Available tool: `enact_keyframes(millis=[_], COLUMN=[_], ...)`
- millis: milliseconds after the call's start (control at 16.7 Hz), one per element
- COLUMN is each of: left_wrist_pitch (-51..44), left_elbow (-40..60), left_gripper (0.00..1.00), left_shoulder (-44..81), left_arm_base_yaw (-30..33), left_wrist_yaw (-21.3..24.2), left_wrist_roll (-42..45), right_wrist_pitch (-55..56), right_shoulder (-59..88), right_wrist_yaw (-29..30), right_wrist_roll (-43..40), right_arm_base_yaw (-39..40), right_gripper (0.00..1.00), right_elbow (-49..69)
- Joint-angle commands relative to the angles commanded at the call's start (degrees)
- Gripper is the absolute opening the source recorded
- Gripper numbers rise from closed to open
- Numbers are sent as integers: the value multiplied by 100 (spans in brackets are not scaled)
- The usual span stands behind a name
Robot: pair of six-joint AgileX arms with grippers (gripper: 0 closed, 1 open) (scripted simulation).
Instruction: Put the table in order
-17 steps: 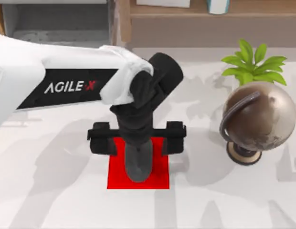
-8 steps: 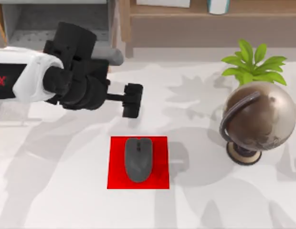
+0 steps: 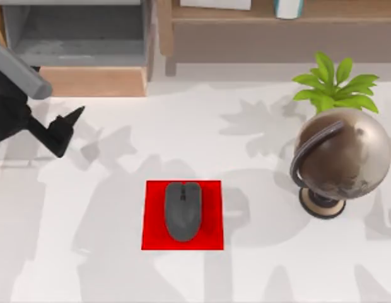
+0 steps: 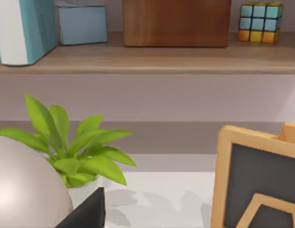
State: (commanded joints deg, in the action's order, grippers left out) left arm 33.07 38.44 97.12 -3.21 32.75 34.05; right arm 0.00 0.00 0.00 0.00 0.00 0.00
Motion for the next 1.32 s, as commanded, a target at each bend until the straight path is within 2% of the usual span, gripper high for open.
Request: enact_keyframes(millis=[360, 540, 720, 900, 1320], left_wrist_pitch=[3079, 4217, 5054, 5478, 5499], left_elbow=[-1371, -1649, -1553, -1363, -1330], left_gripper=[100, 100, 100, 100, 100], left_shoulder=[337, 844, 1356, 1665, 1687], left_arm_base_yaw=[-1990, -2828, -3455, -3769, -3767], left_wrist_yaw=[1011, 1188, 1171, 1098, 1072], left_wrist_roll=[3074, 4298, 5207, 5664, 5705], right_wrist_pitch=[0, 0, 0, 0, 0], right_shoulder=[0, 0, 0, 0, 0], right_wrist_yaw=[0, 0, 0, 0, 0], right_wrist_roll=[0, 0, 0, 0, 0], right_arm_base_yaw=[0, 0, 0, 0, 0], right_gripper=[100, 100, 100, 100, 100], right_elbow=[0, 0, 0, 0, 0])
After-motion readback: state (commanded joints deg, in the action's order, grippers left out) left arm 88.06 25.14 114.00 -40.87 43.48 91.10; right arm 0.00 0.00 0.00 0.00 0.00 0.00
